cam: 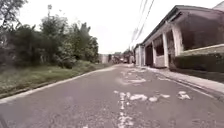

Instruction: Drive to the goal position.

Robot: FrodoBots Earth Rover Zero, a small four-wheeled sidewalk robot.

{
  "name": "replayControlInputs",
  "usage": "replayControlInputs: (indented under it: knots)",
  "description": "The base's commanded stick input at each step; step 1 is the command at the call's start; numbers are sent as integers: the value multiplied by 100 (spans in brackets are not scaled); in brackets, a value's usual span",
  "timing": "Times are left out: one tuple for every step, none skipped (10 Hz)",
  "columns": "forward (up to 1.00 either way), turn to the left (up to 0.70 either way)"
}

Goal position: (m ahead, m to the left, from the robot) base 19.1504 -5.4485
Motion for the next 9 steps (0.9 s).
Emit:
replayControlInputs:
  knots:
    - [50, 0]
    - [50, 0]
    - [50, 0]
    - [50, 0]
    - [50, 0]
    - [50, 0]
    - [50, 0]
    - [50, 0]
    - [50, 0]
